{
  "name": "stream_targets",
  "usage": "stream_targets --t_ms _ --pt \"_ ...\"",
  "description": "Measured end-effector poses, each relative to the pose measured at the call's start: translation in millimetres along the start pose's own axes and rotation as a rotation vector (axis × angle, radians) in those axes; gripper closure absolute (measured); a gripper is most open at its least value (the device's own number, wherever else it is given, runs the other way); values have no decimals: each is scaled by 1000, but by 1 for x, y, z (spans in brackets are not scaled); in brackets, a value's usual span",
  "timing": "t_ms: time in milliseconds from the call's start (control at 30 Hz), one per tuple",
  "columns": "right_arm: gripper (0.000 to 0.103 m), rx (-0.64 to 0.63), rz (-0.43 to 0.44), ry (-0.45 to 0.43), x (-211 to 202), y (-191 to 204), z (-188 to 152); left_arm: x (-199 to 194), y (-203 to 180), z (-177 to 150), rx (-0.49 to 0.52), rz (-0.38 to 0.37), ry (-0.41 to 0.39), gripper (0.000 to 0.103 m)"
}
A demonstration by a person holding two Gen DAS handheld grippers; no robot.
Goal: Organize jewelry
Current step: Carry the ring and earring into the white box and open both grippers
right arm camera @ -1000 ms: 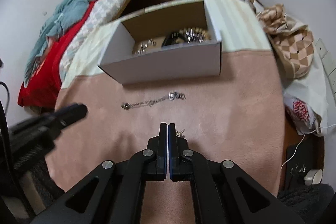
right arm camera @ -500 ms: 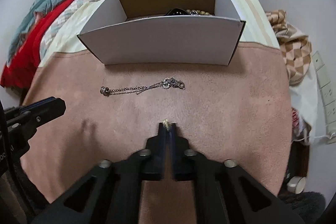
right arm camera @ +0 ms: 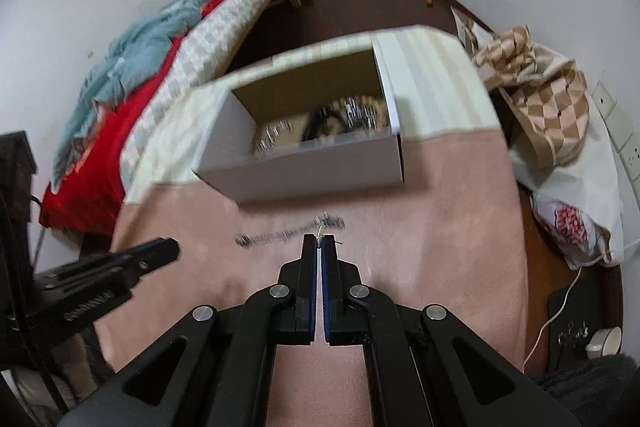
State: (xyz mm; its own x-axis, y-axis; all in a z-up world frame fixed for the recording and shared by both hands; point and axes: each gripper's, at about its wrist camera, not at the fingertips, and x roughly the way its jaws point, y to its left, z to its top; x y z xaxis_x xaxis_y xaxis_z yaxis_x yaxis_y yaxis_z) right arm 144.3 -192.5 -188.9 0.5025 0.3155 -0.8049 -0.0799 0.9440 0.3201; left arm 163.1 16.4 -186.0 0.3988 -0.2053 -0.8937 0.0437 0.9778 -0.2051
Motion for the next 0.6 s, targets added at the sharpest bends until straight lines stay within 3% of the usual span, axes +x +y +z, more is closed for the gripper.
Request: stream_targets --t_ms 167,300,600 --pt "101 -29 3 -52 -9 5 41 -9 -19 43 19 -56 -44 93" --pt "101 -44 -24 -13 16 -1 76 2 -29 86 36 -59 -54 93" --pt "100 -43 -53 145 66 -19 111 52 -22 135 4 -62 74 91"
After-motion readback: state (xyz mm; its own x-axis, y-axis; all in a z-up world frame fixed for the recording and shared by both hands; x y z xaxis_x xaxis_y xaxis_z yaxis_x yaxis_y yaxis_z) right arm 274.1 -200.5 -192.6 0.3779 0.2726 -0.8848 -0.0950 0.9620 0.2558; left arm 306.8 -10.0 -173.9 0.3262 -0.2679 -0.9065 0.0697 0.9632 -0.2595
